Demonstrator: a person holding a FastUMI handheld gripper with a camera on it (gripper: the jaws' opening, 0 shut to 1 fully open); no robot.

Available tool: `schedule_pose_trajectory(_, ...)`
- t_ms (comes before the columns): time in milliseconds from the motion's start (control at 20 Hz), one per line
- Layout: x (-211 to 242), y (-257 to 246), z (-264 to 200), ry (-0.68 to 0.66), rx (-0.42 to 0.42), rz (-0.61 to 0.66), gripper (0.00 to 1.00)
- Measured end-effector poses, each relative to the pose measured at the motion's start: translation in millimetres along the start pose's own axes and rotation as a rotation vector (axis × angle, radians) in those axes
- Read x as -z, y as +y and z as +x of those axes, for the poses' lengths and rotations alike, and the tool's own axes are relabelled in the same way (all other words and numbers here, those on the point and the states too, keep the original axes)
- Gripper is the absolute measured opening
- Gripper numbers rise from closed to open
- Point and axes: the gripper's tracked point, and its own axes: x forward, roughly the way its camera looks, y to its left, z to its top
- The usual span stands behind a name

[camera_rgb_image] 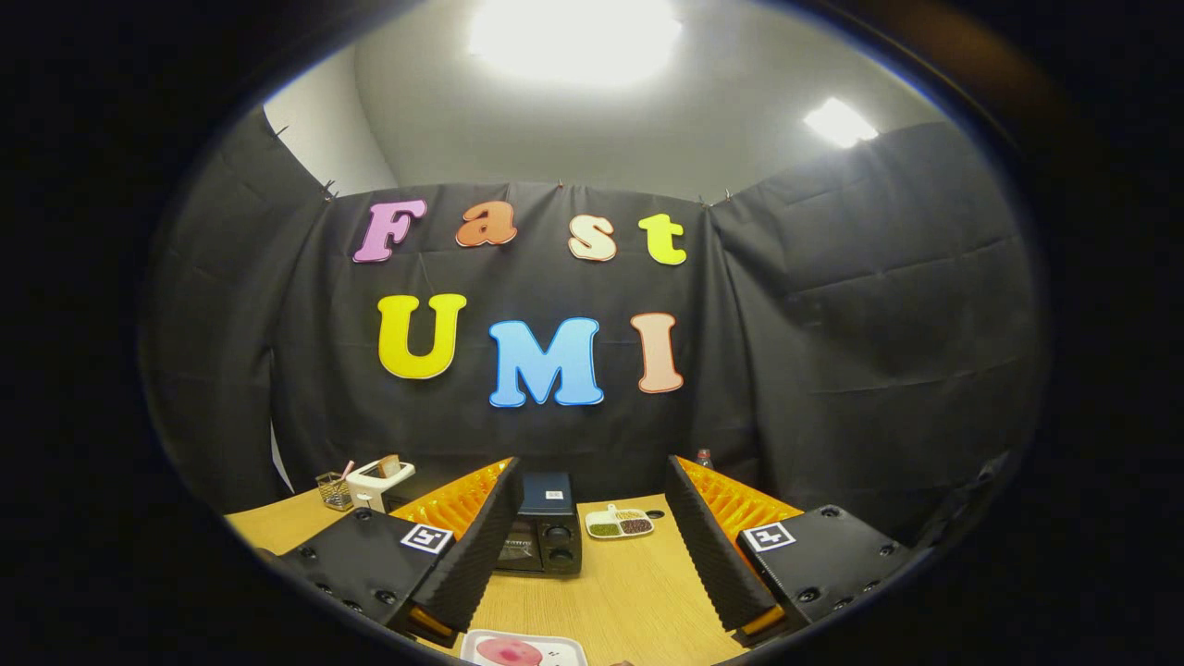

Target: Open the toaster oven, put the food inside, and close the toaster oven door.

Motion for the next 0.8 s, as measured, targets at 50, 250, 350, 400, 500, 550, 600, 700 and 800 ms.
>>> schedule_pose_trajectory(50,-1.5,1.6,-2.1,-0.004,0.0,-0.005,0.98)
schedule_pose_trajectory(250,-3.8,9.8,-8.1,-0.01,-0.003,-0.009,0.98)
schedule_pose_trajectory(350,-4.9,12.1,-9.5,-0.007,-0.001,0.0,0.98)
schedule_pose_trajectory(400,-5.8,13.3,-8.9,-0.008,0.0,0.006,0.98)
schedule_pose_trajectory(500,-7.0,16.0,-9.1,-0.01,0.002,0.015,0.98)
schedule_pose_trajectory(550,-8.1,17.7,-8.7,-0.009,0.0,0.017,0.98)
schedule_pose_trajectory(600,-8.0,20.9,-7.1,-0.009,-0.006,0.019,0.98)
schedule_pose_trajectory(700,-9.4,25.1,-3.0,-0.012,-0.013,0.009,0.98)
schedule_pose_trajectory(800,-9.8,32.9,3.8,-0.012,-0.021,0.012,0.98)
